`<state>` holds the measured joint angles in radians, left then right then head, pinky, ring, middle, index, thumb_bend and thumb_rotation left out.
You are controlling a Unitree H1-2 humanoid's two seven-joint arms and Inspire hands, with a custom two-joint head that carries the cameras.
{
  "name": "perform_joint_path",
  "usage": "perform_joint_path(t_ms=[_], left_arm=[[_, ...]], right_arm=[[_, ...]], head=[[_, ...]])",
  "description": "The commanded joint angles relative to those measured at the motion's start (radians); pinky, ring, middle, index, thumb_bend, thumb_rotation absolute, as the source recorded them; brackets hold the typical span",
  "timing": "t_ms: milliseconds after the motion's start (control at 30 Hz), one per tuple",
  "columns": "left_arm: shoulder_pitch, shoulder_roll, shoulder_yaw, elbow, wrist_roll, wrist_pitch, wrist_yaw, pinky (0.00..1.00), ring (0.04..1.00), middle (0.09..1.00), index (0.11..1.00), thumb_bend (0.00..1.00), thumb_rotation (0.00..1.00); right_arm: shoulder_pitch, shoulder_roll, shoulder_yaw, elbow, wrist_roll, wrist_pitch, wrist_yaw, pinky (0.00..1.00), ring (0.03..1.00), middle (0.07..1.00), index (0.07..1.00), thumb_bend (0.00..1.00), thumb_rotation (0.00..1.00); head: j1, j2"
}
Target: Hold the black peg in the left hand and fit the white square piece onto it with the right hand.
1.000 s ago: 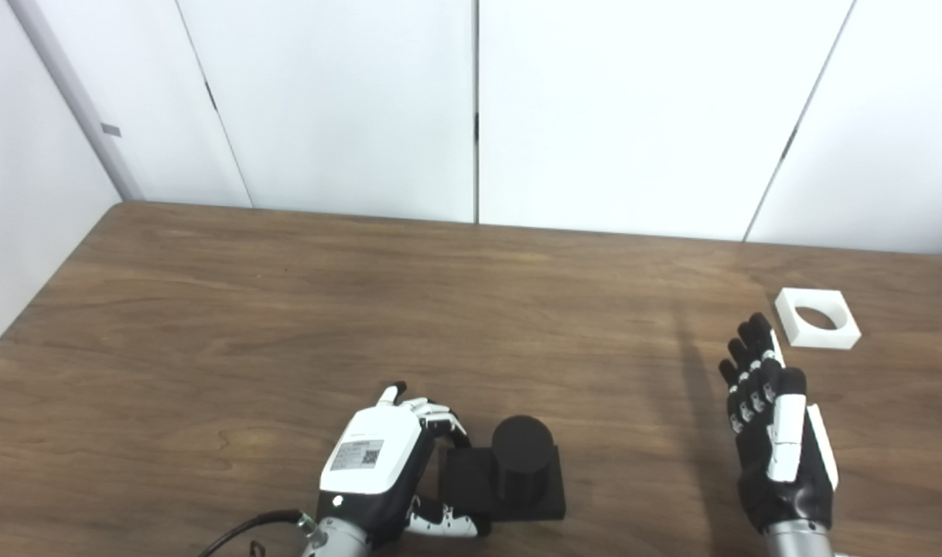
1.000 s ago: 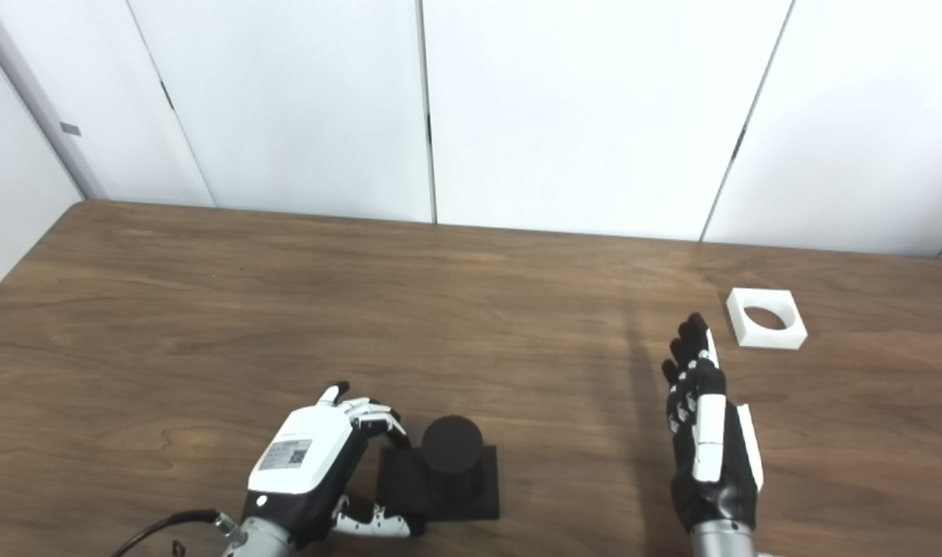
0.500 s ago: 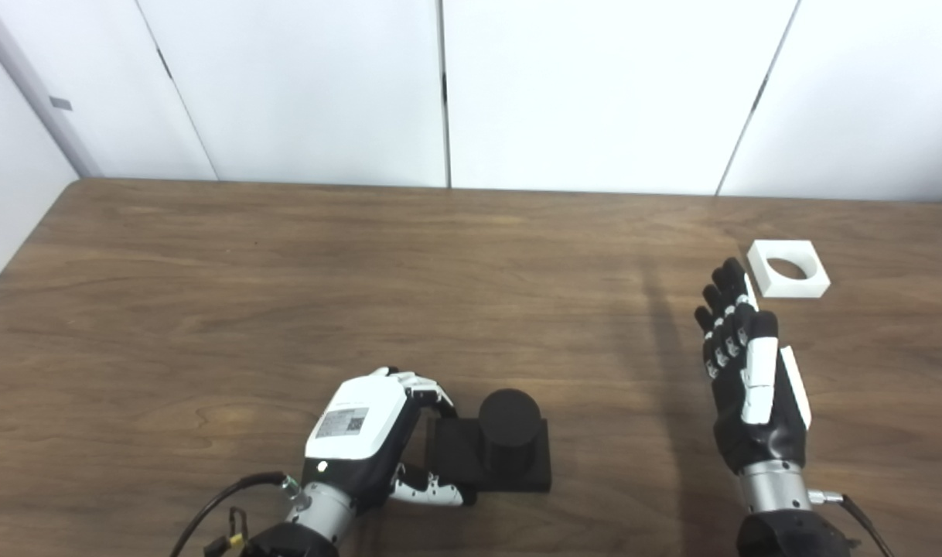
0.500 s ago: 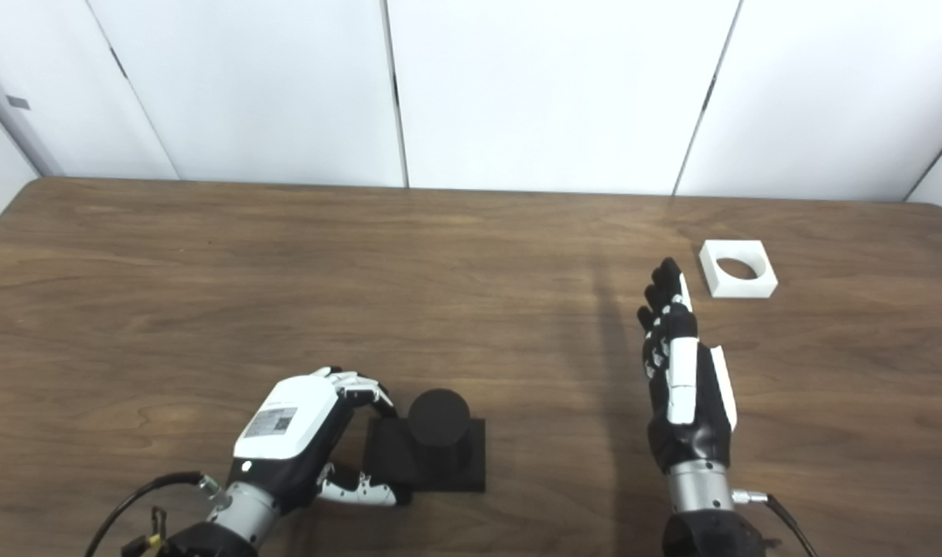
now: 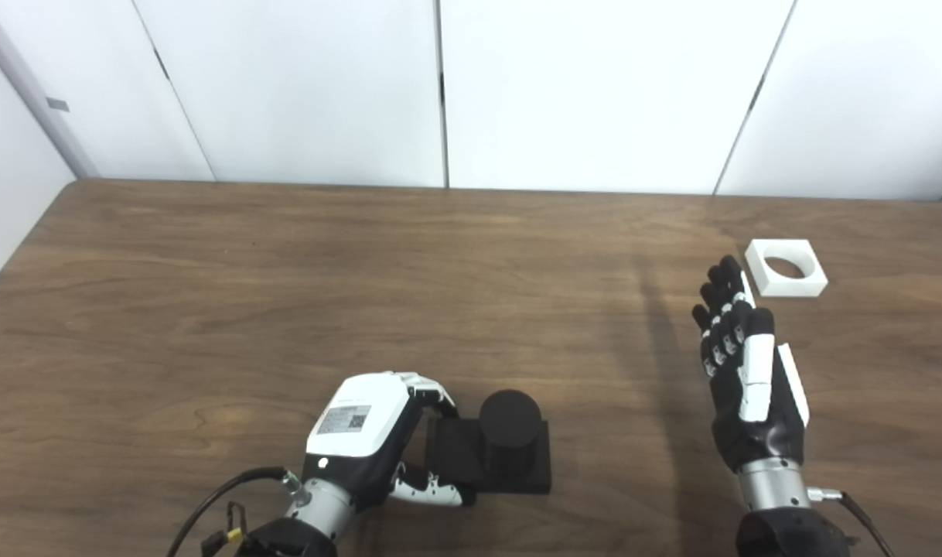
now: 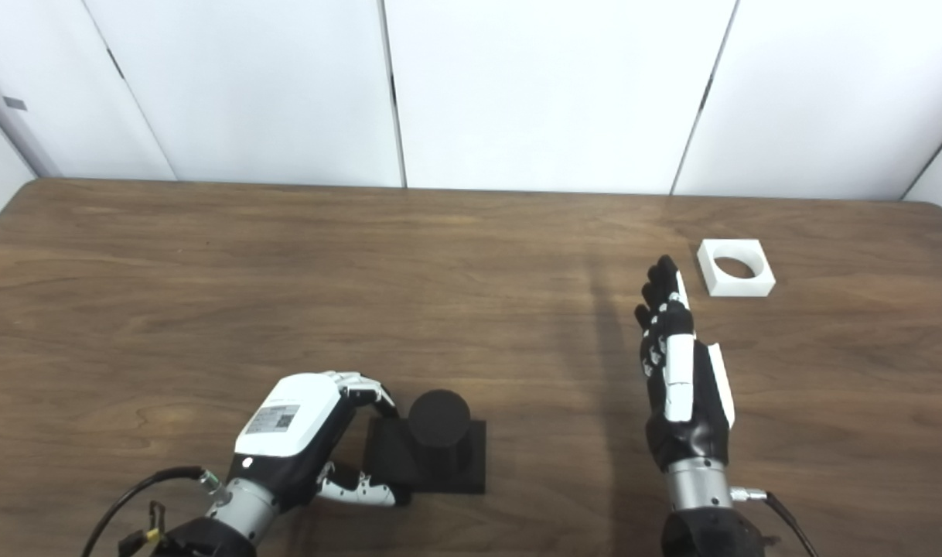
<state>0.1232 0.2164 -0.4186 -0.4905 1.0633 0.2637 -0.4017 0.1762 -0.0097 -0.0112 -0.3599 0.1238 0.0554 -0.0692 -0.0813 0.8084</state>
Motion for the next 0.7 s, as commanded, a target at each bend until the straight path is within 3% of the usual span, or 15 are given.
perform_joint_path(t_ms=[0, 367, 533, 667], left_arm=[[0.033, 0.018, -0.016, 0.028, -0.006, 0.0, -0.076, 0.88, 0.837, 0.766, 0.488, 0.52, 0.06], [0.04, 0.01, -0.005, 0.035, -0.019, -0.002, -0.052, 0.87, 0.84, 0.768, 0.488, 0.52, 0.06], [0.039, 0.012, -0.001, 0.038, -0.025, -0.002, -0.052, 0.87, 0.842, 0.773, 0.489, 0.52, 0.06], [0.038, 0.012, 0.0, 0.041, -0.026, -0.002, -0.052, 0.86, 0.841, 0.772, 0.488, 0.52, 0.06]], right_arm=[[0.11, 0.033, 0.001, -0.041, 0.008, -0.015, 0.001, 1.0, 1.0, 0.997, 1.0, 0.66, 1.0], [0.105, 0.028, -0.004, -0.067, 0.012, 0.003, -0.002, 1.0, 1.0, 1.0, 1.0, 0.65, 1.0], [0.092, 0.031, -0.011, -0.115, 0.017, 0.053, -0.015, 1.0, 1.0, 0.999, 1.0, 0.67, 1.0], [0.051, 0.014, -0.039, -0.166, 0.012, 0.121, -0.035, 1.0, 1.0, 1.0, 1.0, 0.66, 1.0]], head=[[-0.001, 0.001], [-0.042, 0.002], [-0.098, -0.006], [-0.098, -0.014]])
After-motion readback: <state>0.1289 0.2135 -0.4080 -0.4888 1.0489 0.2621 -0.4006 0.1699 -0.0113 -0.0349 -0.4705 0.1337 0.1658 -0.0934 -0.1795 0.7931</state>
